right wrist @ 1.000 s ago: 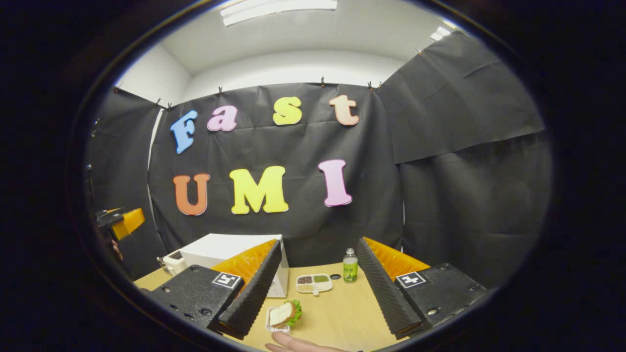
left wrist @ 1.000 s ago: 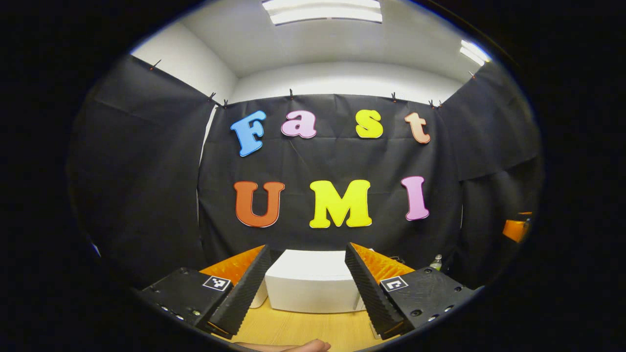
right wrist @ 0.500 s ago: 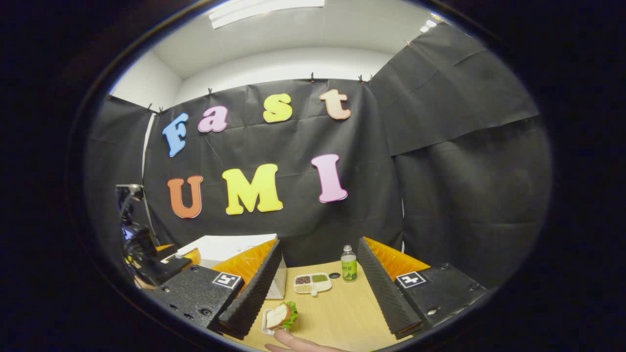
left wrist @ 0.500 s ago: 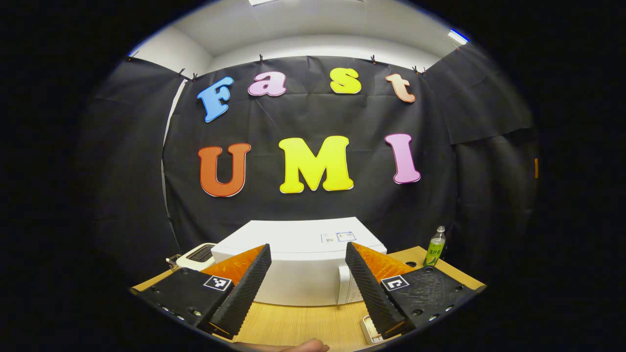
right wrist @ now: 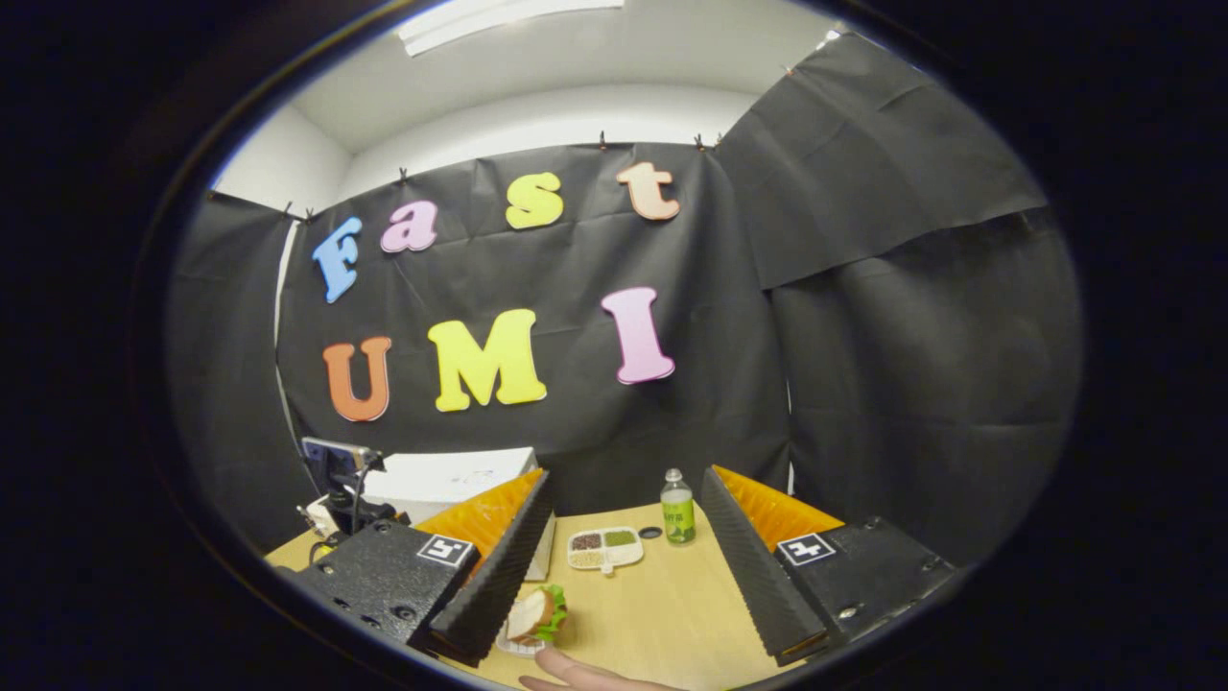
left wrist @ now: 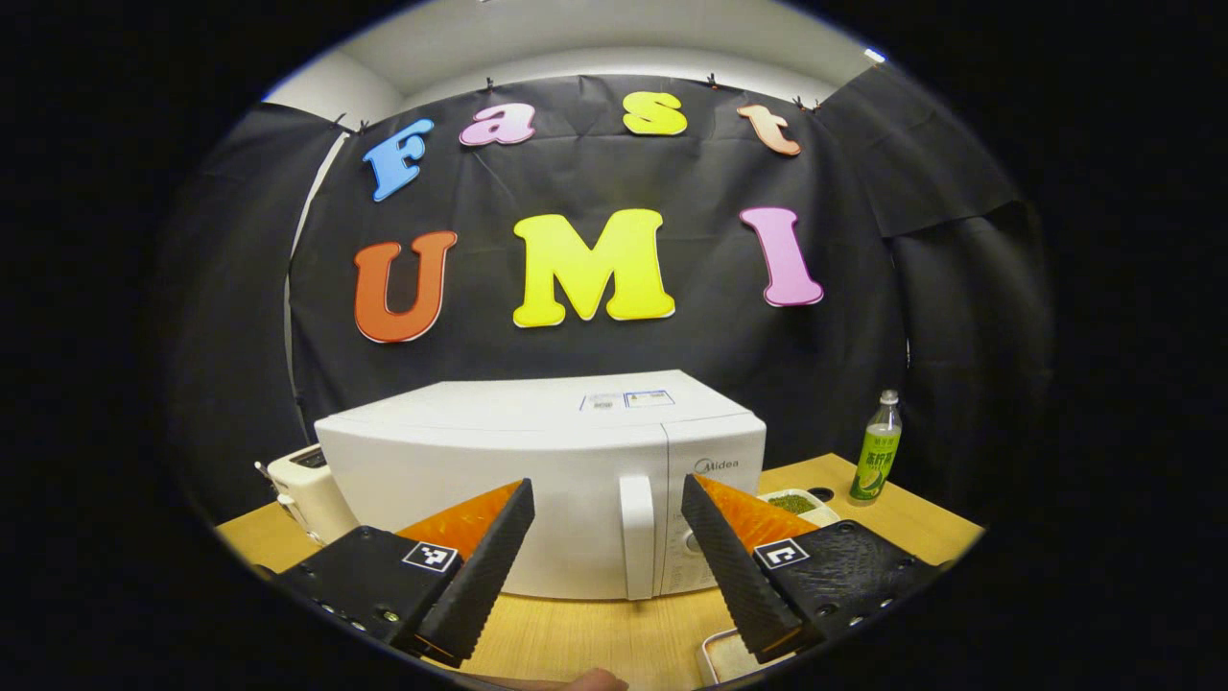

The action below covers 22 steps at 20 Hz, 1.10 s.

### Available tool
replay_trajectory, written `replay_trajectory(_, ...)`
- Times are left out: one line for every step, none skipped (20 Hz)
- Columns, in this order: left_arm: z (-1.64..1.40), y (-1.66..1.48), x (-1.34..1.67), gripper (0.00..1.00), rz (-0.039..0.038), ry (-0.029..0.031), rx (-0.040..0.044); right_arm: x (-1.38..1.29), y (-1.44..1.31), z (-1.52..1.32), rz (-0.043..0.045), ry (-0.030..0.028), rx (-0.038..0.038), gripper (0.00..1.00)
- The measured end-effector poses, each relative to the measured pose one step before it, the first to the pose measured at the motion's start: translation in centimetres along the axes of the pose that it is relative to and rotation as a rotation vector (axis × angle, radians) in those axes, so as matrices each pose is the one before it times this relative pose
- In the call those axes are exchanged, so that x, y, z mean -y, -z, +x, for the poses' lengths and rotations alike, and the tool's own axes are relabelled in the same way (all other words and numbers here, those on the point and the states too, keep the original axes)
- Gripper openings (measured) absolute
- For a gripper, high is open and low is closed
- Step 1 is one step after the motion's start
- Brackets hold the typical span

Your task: Open the microwave oven with the left hand, put the food in, and close the microwave oven.

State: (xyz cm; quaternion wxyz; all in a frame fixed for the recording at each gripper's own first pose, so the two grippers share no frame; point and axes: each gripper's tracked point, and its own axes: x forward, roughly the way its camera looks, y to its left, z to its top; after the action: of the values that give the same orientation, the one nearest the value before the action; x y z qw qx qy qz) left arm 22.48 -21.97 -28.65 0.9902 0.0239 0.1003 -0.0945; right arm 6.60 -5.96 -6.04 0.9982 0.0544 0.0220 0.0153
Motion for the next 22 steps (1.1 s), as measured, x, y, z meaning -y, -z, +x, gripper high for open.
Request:
replay_trajectory(0.671,1.228,0.231,0.96,-0.00144,0.00144,-0.02362,0.103,0.434,0.233,-0.00576,0.00182,-0.00860,0.92)
replay_trajectory(0.601,0.856,0.071,0.95,0.00250,-0.00168,-0.00645,0.158,0.239,0.296,-0.00549,0.00168,-0.00895,0.92)
replay_trajectory(0.596,0.813,-0.026,0.93,0.00317,-0.00632,-0.01100,0.192,0.331,0.220,-0.00331,0.00218,-0.00860,0.92)
replay_trajectory(0.490,0.865,0.417,0.88,0.00005,0.01127,-0.00867,0.212,0.321,0.148,-0.00003,0.00238,-0.00947,0.92)
replay_trajectory(0.592,0.536,0.110,0.87,0.00241,0.00064,-0.00047,0.218,0.355,0.175,0.00197,0.00157,-0.00792,0.92)
replay_trajectory(0.426,0.607,0.378,0.83,-0.00207,0.01134,-0.00809,0.122,0.125,0.093,0.00212,0.00042,-0.00597,0.92)
replay_trajectory(0.332,0.471,0.332,0.82,-0.00639,0.01058,-0.00826,0.161,0.187,0.142,0.00147,0.00107,-0.00393,0.92)
replay_trajectory(0.347,0.352,0.012,0.62,-0.00739,-0.00119,0.00001,0.132,0.087,0.135,-0.00176,0.00166,-0.00216,0.92)
replay_trajectory(0.449,0.168,0.310,0.61,-0.01536,0.01282,0.00080,0.227,0.140,0.093,-0.00504,0.00547,-0.00246,1.00)
replay_trajectory(0.226,0.293,0.024,0.58,-0.01319,-0.00384,0.00006,0.201,0.155,0.092,-0.00875,0.00571,-0.00319,1.00)
replay_trajectory(-0.088,0.015,-0.639,0.65,0.00311,-0.02758,0.01039,0.068,0.169,0.098,-0.00638,0.00374,-0.00081,1.00)
replay_trajectory(0.016,-0.122,0.099,0.45,-0.01682,0.00875,0.00709,0.029,0.085,0.004,-0.00293,0.00144,-0.00090,1.00)
replay_trajectory(0.148,0.071,0.341,0.39,-0.01230,0.00957,0.00349,0.028,0.226,0.008,-0.00089,0.00027,-0.00266,0.92)
replay_trajectory(0.005,0.002,0.069,0.29,0.00973,-0.00052,0.00063,0.018,0.205,0.084,-0.00049,0.00047,-0.00496,0.92)
replay_trajectory(-0.001,-0.027,-0.113,0.17,0.02548,-0.00463,0.00112,0.111,0.346,0.088,-0.00024,0.00260,-0.00589,0.92)
replay_trajectory(0.059,0.041,-0.150,0.20,0.00743,-0.00112,-0.00118,0.064,0.248,0.085,-0.00002,0.00208,-0.00850,0.92)
replay_trajectory(0.245,0.087,0.067,0.19,-0.00526,0.00650,-0.00649,-0.099,0.289,0.045,0.00137,-0.00190,-0.00909,0.92)
replay_trajectory(-0.350,0.038,0.100,0.03,-0.00478,0.00830,-0.00522,-0.078,0.122,-0.012,0.00390,-0.00170,-0.00585,1.00)
replay_trajectory(-0.149,0.132,0.062,0.12,-0.00818,0.01340,-0.00883,0.088,0.070,0.023,0.00033,0.00071,-0.00368,1.00)
replay_trajectory(-0.518,-0.141,-0.016,0.12,-0.02305,0.01364,0.00450,0.027,0.024,0.086,-0.00280,0.00308,-0.00290,1.00)
replay_trajectory(0.746,0.095,0.120,0.01,-0.00587,0.00869,-0.00107,0.075,0.063,0.046,-0.00147,0.00373,-0.00190,0.92)
replay_trajectory(-0.409,-0.012,-0.104,0.01,0.00511,0.00157,0.00522,0.065,-0.018,0.001,-0.00130,0.00571,-0.00370,0.92)
